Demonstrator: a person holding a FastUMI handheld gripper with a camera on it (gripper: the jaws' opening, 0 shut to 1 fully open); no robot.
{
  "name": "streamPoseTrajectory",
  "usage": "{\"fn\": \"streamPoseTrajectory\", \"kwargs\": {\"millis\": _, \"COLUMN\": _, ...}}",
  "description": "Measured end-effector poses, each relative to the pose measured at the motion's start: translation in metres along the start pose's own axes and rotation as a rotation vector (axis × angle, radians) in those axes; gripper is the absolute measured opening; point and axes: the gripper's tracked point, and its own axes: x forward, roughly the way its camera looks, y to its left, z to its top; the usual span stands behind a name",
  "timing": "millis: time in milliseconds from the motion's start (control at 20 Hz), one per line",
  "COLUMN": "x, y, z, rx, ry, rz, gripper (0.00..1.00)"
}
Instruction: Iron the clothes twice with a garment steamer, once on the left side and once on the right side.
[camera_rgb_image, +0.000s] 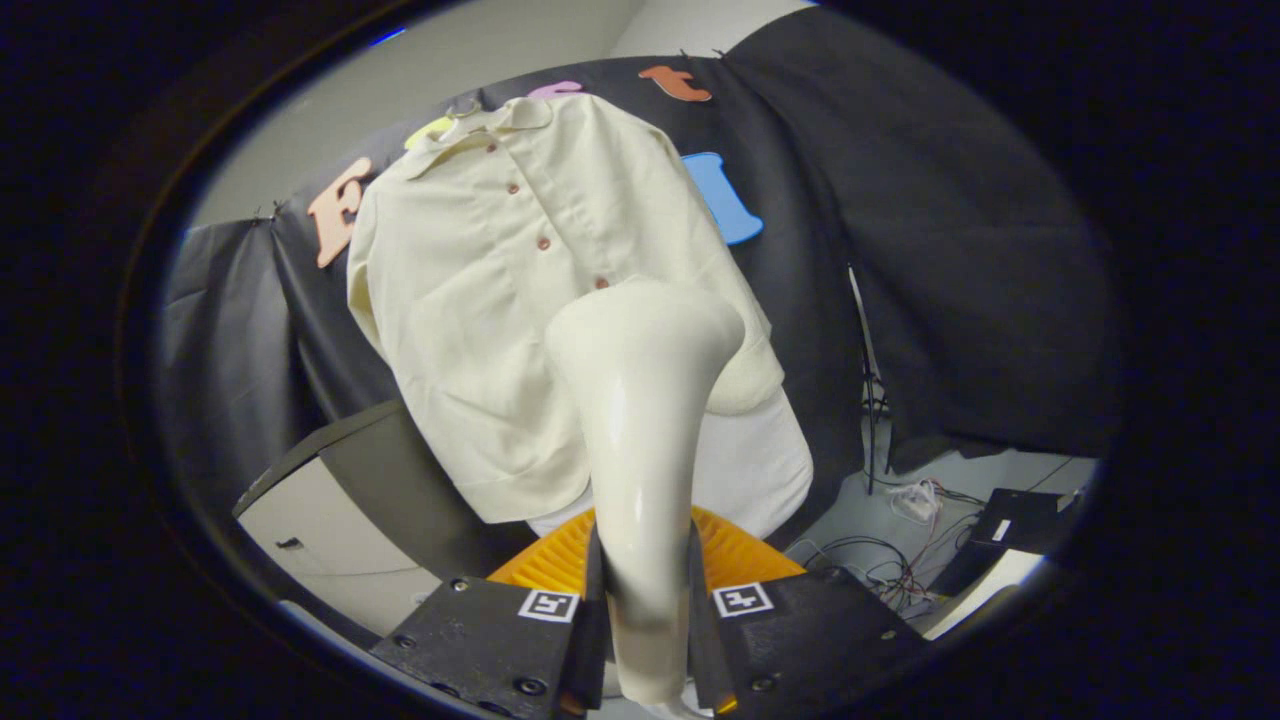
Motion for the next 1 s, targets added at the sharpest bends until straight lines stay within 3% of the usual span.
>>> {"fn": "streamPoseTrajectory", "kwargs": {"millis": 300, "x": -0.054, "y": 0.051, "z": 0.000, "rx": -0.127, "ry": -0.061, "rz": 0.025, "gripper": 0.34}}
{"fn": "streamPoseTrajectory", "kwargs": {"millis": 750, "x": -0.118, "y": 0.158, "z": 0.048, "rx": -0.143, "ry": -0.193, "rz": 0.133, "gripper": 0.34}}
{"fn": "streamPoseTrajectory", "kwargs": {"millis": 1000, "x": -0.151, "y": 0.202, "z": 0.066, "rx": -0.194, "ry": -0.256, "rz": 0.142, "gripper": 0.34}}
